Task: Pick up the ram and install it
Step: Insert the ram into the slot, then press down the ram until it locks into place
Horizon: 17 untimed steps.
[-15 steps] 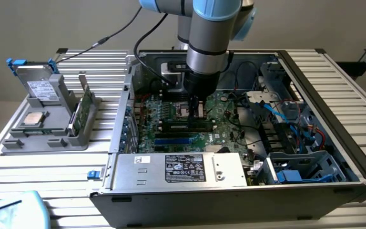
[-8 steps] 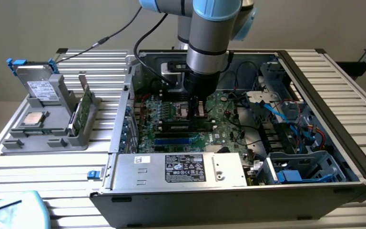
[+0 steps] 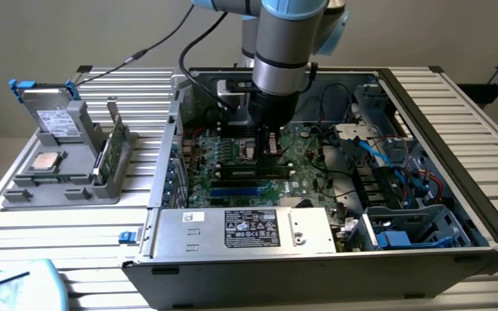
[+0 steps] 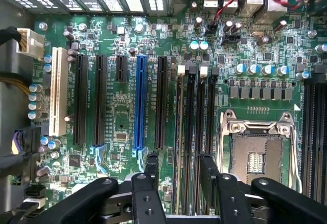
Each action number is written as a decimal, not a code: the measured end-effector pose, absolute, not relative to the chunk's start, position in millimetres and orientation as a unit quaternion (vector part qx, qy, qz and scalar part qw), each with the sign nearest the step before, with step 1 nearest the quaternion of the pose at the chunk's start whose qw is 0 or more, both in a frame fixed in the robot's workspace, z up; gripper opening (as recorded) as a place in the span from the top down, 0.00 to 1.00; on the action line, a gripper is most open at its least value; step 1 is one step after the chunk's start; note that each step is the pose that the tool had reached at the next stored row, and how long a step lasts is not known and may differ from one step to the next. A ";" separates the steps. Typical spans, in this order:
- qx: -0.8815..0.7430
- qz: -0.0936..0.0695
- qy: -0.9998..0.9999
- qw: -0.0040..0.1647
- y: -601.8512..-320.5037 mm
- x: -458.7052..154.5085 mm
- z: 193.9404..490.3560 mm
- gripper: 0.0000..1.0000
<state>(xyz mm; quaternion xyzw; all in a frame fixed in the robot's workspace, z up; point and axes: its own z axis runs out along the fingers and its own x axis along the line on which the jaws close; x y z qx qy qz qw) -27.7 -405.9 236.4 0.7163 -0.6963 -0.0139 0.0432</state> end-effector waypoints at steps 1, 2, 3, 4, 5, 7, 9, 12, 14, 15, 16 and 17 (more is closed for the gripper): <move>0.716 -0.014 -0.696 0.043 -405.9 -28.2 240.3 0.54; 0.716 -0.014 -0.696 0.043 -405.9 -28.2 240.4 0.54; 0.716 -0.014 -0.696 0.043 -405.9 -28.2 240.4 0.63; 0.716 -0.014 -0.696 0.043 -405.9 -28.2 240.5 0.69; 0.716 -0.014 -0.696 0.043 -405.9 -28.2 240.5 0.75; 0.716 -0.014 -0.696 0.043 -405.9 -28.2 240.5 0.81; 0.716 -0.014 -0.696 0.043 -405.9 -28.2 240.5 0.87; 0.716 -0.014 -0.696 0.043 -405.9 -28.3 240.5 0.89; 0.716 -0.014 -0.696 0.043 -405.9 -28.2 240.5 0.89; 0.716 -0.014 -0.696 0.043 -405.9 -28.3 240.5 0.89; 0.716 -0.014 -0.696 0.043 -405.9 -28.2 240.5 0.89; 0.716 -0.014 -0.696 0.043 -405.9 -28.3 240.5 0.89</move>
